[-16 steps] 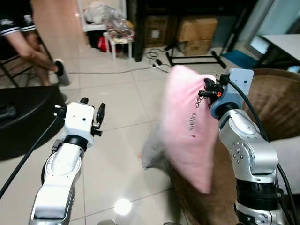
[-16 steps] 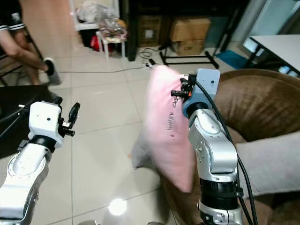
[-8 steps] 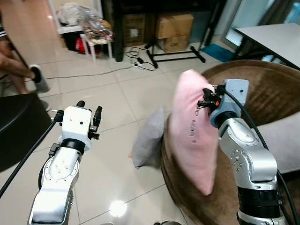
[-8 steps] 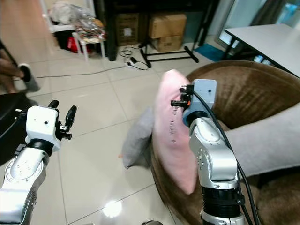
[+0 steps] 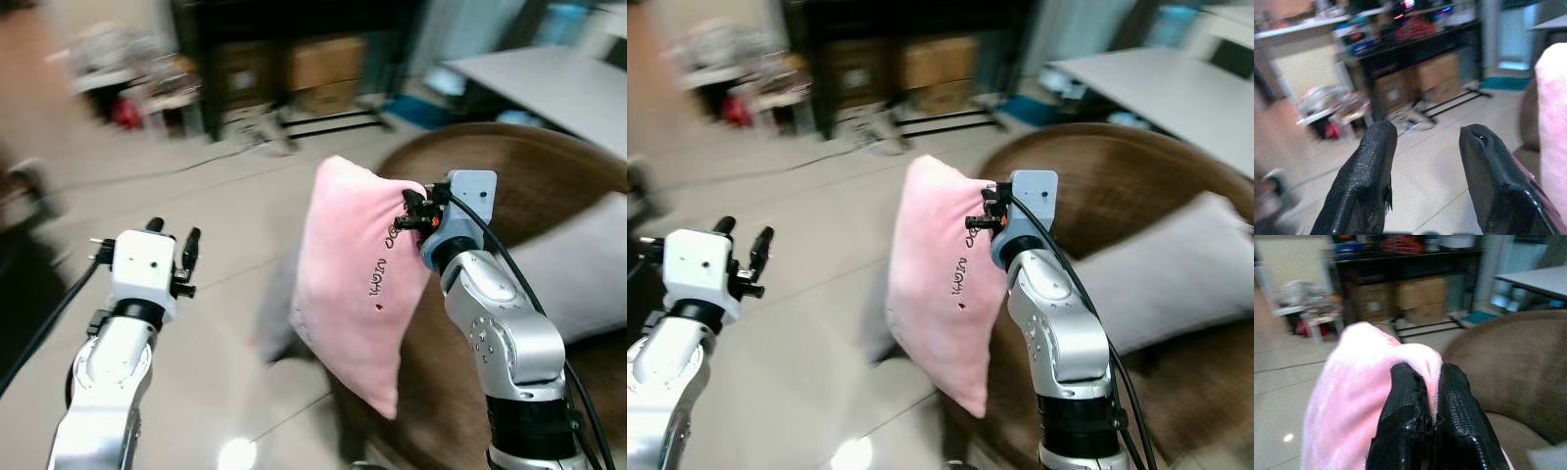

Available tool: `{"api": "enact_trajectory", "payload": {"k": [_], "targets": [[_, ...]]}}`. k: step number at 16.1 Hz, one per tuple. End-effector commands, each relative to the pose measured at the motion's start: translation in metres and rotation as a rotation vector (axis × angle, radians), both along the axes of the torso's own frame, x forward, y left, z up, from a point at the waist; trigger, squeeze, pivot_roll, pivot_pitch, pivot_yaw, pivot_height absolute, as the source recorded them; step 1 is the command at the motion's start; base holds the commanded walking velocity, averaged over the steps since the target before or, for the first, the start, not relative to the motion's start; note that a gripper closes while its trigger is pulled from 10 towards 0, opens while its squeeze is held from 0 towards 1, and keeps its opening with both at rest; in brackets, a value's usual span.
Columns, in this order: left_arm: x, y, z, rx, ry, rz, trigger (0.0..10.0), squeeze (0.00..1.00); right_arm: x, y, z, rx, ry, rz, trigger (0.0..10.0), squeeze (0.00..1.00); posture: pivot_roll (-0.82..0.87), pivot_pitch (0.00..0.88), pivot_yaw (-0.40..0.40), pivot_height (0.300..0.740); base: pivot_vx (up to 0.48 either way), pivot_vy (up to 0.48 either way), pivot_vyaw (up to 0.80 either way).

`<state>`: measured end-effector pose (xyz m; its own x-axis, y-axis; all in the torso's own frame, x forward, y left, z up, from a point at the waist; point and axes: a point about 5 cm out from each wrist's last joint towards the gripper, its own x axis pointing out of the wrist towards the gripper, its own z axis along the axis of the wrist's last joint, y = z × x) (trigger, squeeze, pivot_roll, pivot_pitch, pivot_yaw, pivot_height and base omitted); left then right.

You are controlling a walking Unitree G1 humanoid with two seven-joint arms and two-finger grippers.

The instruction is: Move the pillow to the sofa from floor

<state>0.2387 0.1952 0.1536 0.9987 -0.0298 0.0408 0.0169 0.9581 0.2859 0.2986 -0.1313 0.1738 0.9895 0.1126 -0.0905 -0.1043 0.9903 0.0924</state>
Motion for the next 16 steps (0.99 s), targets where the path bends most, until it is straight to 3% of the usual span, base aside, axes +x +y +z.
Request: {"api": "enact_trajectory", "payload": {"k": [1,6,10,12,16], "targets": [[0.000,-0.006,0.003,-0.009,-0.014,-0.040,10.0,0.00,-0.002,-0.005,0.012,-0.001,-0.071,-0.025,10.0,0.00,0.04,0.000,-0.070,0.740,0.285,0.000,-0.80],[-0.001,-0.006,0.003,-0.006,-0.010,-0.049,10.0,0.00,-0.003,-0.005,0.010,-0.005,-0.072,-0.028,10.0,0.00,0.04,0.000,-0.064,0.740,0.307,0.000,-0.80],[-0.002,-0.007,0.002,0.006,0.005,-0.062,10.0,0.00,-0.003,-0.007,0.008,-0.010,-0.073,-0.040,10.0,0.00,0.04,0.000,-0.062,0.740,0.264,0.000,0.00],[-0.002,-0.007,0.001,0.006,0.011,-0.059,10.0,0.00,-0.003,-0.006,0.008,-0.009,-0.072,-0.035,10.0,0.00,0.04,0.000,-0.062,0.740,0.000,0.000,0.00],[-0.004,-0.004,-0.003,0.040,0.024,-0.036,10.0,0.00,-0.007,0.000,0.002,0.007,-0.057,0.001,10.0,0.00,0.05,0.000,-0.060,0.740,0.000,0.000,-0.80]]}}
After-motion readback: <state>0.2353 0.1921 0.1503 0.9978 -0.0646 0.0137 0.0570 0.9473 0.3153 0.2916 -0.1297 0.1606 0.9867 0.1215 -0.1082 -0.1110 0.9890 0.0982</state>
